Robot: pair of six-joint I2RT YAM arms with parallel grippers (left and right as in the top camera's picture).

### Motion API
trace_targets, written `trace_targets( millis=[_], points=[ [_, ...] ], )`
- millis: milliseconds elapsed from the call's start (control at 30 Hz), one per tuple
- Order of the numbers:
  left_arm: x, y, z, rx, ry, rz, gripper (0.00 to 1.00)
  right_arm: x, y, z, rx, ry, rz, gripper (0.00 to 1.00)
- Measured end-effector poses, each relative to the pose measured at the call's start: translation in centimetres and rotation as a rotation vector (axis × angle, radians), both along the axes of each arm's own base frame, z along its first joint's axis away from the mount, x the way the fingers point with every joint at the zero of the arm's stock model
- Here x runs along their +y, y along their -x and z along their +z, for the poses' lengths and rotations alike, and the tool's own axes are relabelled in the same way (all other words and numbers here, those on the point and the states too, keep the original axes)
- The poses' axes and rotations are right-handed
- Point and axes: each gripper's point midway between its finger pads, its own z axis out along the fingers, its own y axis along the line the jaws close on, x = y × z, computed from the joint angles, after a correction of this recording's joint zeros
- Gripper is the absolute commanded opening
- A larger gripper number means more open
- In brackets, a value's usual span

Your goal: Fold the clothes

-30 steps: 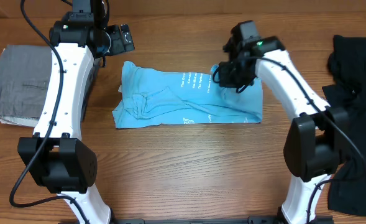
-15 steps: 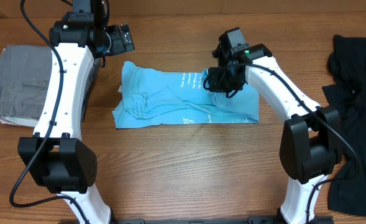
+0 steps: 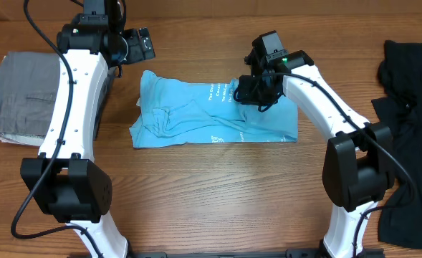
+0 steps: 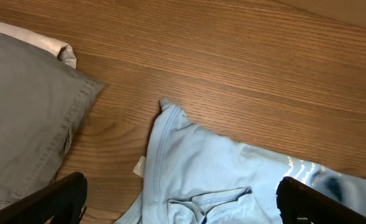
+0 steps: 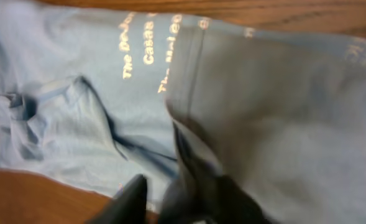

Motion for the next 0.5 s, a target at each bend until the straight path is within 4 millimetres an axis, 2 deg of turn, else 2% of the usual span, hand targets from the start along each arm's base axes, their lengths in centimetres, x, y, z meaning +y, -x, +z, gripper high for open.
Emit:
trace_targets(
  millis=[133,267,333,500],
  points=[
    [0.0,0.0,0.0,0.000,0.000,0.000,1.00,0.4,0.3,0.1,0.008,-0.026,0.029,0.53],
    [0.0,0.0,0.0,0.000,0.000,0.000,1.00,-0.6,0.8,0.0,0.040,-0.024,0.032,0.55],
    [0.0,0.0,0.0,0.000,0.000,0.000,1.00,-2.3,0.6,0.1,0.054,-0.025,0.000,0.55],
    [0.0,0.0,0.0,0.000,0.000,0.000,1.00,-8.5,0.8,0.6,0.127,-0.013,-0.133,0.55]
  ],
)
